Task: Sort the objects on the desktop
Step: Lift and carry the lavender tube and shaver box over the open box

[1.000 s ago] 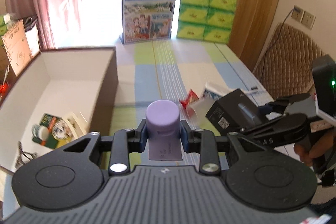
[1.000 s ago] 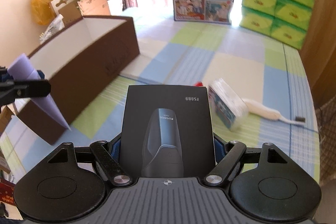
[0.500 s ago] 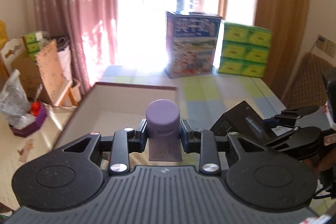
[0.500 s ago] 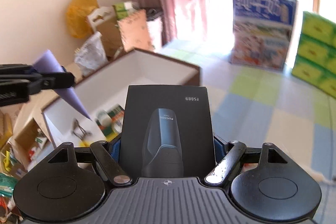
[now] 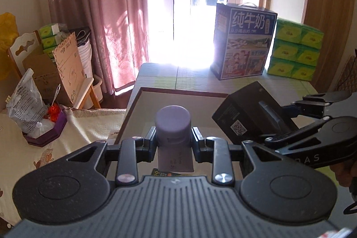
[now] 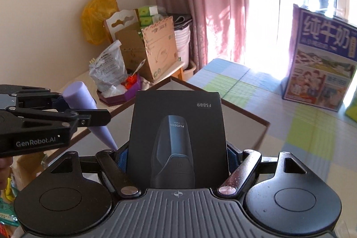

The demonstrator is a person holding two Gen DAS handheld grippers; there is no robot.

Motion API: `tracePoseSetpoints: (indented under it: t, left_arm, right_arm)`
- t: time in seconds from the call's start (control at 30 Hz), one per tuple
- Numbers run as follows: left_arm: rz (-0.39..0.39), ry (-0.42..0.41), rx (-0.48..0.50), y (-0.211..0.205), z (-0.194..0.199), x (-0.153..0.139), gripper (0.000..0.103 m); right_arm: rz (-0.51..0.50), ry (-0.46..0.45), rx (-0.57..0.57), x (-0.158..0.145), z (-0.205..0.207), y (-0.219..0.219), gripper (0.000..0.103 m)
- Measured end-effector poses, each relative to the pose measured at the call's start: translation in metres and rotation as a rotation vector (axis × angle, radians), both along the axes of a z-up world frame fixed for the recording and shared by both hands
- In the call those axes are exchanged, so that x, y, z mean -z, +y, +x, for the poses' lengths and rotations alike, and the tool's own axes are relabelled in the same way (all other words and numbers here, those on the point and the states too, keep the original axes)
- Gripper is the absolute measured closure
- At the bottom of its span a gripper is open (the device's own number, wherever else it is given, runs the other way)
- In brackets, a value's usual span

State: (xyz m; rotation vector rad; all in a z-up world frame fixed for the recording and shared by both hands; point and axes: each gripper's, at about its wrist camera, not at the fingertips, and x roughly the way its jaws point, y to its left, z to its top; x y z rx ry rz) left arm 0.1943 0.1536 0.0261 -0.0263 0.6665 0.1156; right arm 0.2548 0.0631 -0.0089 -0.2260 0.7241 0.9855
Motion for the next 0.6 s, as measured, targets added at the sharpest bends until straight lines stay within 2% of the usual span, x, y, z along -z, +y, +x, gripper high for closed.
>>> tracePoseSetpoints:
  t: [0.4, 0.6]
  left_arm:
    - [0.028, 0.133, 0.039, 0.036, 0.072, 0.046, 0.077]
    - [0.023, 0.222, 0.044, 0.051, 0.096, 0.075, 0.077]
  right_arm:
    - [-0.117, -0.013, 0.006, 0.047, 0.051, 0.053, 0.027]
    - [-0.203, -0.063, -0.055, 0.076, 0.060, 0.073, 0.027]
